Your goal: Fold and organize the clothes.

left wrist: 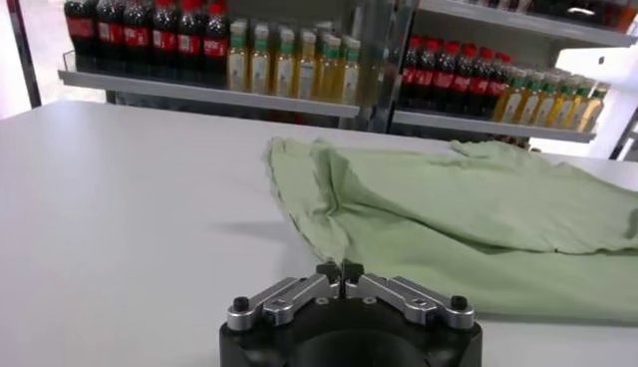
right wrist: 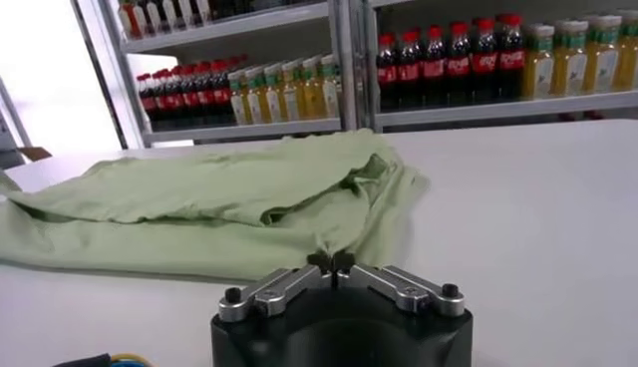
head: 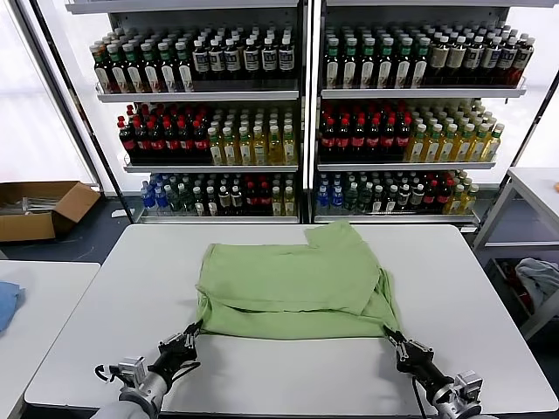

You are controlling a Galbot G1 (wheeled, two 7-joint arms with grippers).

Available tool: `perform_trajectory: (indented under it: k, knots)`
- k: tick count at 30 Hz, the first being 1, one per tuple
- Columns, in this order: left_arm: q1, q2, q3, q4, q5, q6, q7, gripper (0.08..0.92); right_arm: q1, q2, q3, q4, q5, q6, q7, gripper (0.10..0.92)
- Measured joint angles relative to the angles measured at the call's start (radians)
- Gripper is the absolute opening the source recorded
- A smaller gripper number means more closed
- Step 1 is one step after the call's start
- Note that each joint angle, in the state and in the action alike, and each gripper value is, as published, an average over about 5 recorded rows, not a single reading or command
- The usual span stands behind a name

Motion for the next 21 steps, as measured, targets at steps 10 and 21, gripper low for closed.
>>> perform_trajectory:
  k: [10,21]
  knots:
    - [0.159,0.034,-0.035,-0.102,0.033,-0.009,0.006,0.084,-0.180,-0.048,0.080,0.112,0.020,-0.003,-0.002,0.108]
    - [0.322,0.055,-0.072,-0.189,0.095,-0.033,0.019,0.086,-0.378,-0.054,0.127,0.224,0.011,-0.004,0.005,0.114]
